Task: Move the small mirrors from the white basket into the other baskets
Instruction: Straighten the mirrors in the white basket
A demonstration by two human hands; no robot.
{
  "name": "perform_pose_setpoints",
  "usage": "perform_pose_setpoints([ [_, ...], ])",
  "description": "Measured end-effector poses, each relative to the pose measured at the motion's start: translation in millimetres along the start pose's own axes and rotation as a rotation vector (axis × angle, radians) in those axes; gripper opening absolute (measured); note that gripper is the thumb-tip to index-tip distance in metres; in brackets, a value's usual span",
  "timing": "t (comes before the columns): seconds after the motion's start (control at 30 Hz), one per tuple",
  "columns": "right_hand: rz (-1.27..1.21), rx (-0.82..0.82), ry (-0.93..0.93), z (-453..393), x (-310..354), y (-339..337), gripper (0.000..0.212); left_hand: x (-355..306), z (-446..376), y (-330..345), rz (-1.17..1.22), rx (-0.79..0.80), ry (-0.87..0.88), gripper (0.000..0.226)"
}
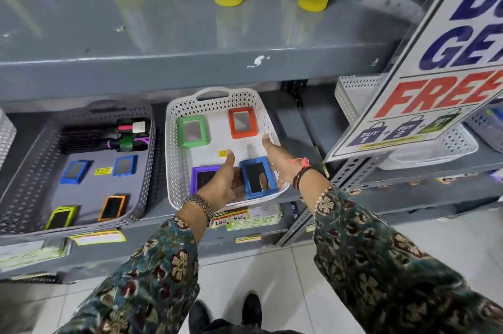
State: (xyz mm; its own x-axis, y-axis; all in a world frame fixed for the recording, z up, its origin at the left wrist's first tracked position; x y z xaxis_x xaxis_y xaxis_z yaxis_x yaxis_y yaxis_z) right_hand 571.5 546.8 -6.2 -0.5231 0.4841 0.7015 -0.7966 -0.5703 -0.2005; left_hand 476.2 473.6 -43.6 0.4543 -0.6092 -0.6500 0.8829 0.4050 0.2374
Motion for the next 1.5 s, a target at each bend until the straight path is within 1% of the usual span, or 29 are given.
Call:
perform_pose_setpoints([
  [0.07,0.007,-0.018,-0.026,0,1,-1,0.07,0,-3,-2,-0.01,-0.019,0.017,0.071],
  [0.13,0.087,-0.075,-0.067,0,3,0,0.069,-5,-3,-12,-0.028,-0.078,0.07,0.066],
  [0.2,0.157,-0.14,-0.132,0,6,1,0.063,-14,-2,-29,-0.135,-0.161,0.19,0.062],
  [0.27,0.118,-0.171,-0.196,-1,10,8,0.051,-21,7,-49,-0.206,-0.274,0.326,0.053],
  [0.3,0.075,-0.153,-0.199,-1,11,15,0.051,-24,14,-59,-0.221,-0.334,0.372,0.048],
  [0.37,-0.056,-0.025,-0.136,-6,10,35,0.06,-27,24,-74,-0.24,-0.381,0.422,0.049],
  [0.43,-0.189,0.104,-0.045,-7,8,56,0.065,-24,25,-82,-0.259,-0.342,0.359,0.056],
  [0.47,-0.207,0.134,-0.014,-9,7,65,0.064,-21,22,-86,-0.238,-0.31,0.3,0.055],
  [0.53,-0.162,0.147,0.013,-12,5,78,0.064,-20,24,-84,-0.171,-0.297,0.192,0.053],
  [0.63,-0.086,0.152,0.04,-12,5,94,0.068,-16,19,-80,-0.073,-0.308,0.114,0.062],
  [0.73,0.011,0.115,0.017,-26,3,103,0.082,-14,17,-80,-0.079,-0.264,0.086,0.067],
  [0.8,0.038,0.09,-0.009,-31,2,104,0.081,-15,20,-80,-0.074,-0.243,0.082,0.07],
  [1.0,0.023,0.067,-0.015,-27,5,100,0.074,-17,25,-81,-0.061,-0.275,0.083,0.073],
  [1.1,-0.101,0.128,0.081,-20,1,101,0.076,-17,29,-83,-0.066,-0.292,0.049,0.076],
  [1.17,-0.172,0.168,0.116,-18,-1,102,0.076,-15,24,-89,-0.058,-0.29,0.044,0.089],
  [1.23,-0.188,0.18,0.128,-18,-2,102,0.079,-11,13,-95,-0.04,-0.241,0.042,0.099],
  [1.43,-0.245,0.185,0.127,-12,-2,100,0.076,-11,12,-97,0.03,-0.192,0.023,0.097],
  [1.5,-0.253,0.195,0.108,-6,0,95,0.071,-18,36,-86,0.023,-0.171,0.038,0.087],
])
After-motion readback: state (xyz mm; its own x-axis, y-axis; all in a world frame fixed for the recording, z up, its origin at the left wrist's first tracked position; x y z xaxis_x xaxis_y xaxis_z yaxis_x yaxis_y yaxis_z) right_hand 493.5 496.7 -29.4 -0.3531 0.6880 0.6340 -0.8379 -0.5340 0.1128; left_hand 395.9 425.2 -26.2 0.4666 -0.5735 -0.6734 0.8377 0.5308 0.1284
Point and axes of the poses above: each hand's wrist, its own z-axis away from the middle knuckle, its own y-axis out of the palm, x = y × z, the point moved 4 cm from there along -z, towards the middle knuckle, and after that the axes turned 1 degree about x, right-handed, at the moved point
